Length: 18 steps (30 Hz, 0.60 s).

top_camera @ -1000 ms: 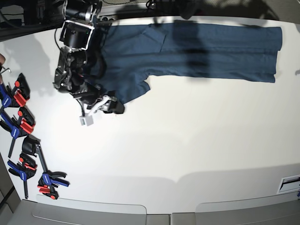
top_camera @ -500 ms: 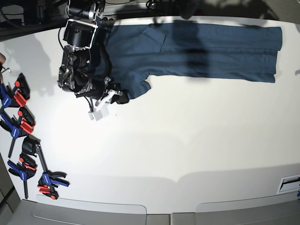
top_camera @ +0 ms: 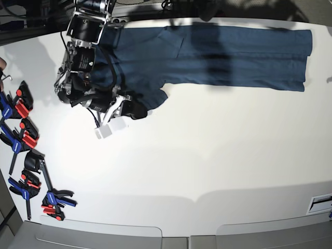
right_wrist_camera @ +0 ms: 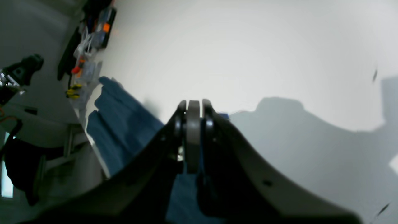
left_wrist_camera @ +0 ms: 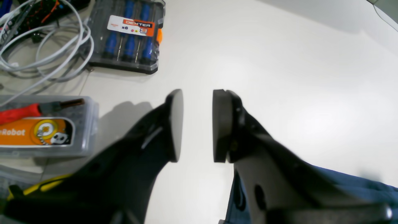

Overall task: Fold the T-shirt properly
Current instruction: 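Move the right gripper to the strip's end and grasp it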

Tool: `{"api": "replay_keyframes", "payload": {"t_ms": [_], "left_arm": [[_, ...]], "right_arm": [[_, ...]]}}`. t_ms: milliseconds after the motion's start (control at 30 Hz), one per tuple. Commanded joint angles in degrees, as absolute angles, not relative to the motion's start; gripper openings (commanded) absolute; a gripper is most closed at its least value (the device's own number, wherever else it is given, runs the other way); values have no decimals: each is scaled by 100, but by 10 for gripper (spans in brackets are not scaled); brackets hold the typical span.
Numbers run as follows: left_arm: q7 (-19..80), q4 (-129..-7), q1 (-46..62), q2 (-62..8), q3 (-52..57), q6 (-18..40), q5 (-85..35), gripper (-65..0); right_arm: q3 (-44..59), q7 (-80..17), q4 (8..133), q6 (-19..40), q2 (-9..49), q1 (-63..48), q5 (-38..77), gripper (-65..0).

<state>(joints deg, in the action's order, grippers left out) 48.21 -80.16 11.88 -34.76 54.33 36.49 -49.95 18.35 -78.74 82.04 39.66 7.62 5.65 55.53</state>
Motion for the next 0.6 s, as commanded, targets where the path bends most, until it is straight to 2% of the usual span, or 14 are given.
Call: {"api": "replay_keyframes", "payload": {"t_ms": [0,200,567], "left_arm": [[4703,-8114,1157,-3634,5481,3691,-5109,-504],[4703,-8114,1157,-3636,5481,3691,-5109,-504],[4705,-8114,1160,-3634,5481,3688,-5109,-504]], "right_arm": [[1835,-7856,8346,4000,805,526,5806,-650],[1835,-8000,8556,4000,596,-395,6965,-650],[1835,-8000,9198,4000,-154,-1634,7546,-650]]}}
